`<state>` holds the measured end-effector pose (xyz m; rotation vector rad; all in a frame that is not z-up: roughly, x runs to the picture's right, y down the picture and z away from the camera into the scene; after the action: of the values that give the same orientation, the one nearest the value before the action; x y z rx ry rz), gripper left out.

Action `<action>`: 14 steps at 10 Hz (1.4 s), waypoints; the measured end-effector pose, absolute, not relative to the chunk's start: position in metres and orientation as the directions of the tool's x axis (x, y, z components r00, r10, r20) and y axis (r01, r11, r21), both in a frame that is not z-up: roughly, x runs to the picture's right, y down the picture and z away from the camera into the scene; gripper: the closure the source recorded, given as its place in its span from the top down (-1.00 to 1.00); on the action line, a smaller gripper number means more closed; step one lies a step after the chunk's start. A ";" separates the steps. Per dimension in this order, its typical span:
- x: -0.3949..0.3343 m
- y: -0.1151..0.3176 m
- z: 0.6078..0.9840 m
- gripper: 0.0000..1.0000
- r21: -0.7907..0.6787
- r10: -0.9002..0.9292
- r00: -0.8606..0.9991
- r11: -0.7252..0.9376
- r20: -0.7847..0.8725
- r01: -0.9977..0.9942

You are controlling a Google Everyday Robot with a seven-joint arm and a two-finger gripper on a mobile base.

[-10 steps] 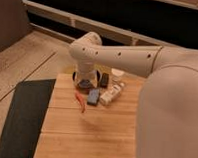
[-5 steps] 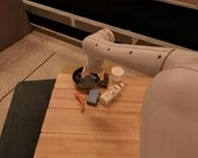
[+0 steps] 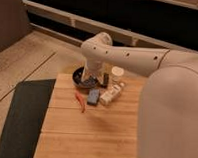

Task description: Pick up the ceramic cup

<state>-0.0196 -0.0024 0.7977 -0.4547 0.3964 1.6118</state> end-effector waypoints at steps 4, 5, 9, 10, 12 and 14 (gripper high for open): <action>0.031 -0.048 0.852 0.30 0.102 0.871 -0.150 -0.115 -0.468 -0.988; 0.038 -0.068 0.864 0.30 0.105 0.884 -0.144 -0.108 -0.444 -0.989; 0.085 -0.111 0.895 0.30 0.135 0.901 -0.196 -0.155 -0.387 -0.979; 0.097 -0.116 0.901 0.30 0.136 0.898 -0.217 -0.177 -0.382 -0.975; 0.111 -0.117 0.917 0.30 0.113 0.884 -0.248 -0.221 -0.395 -0.969; 0.108 -0.110 0.933 0.30 0.084 0.872 -0.239 -0.225 -0.427 -0.971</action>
<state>0.1085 -0.1095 0.9330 -0.3394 0.3917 1.7828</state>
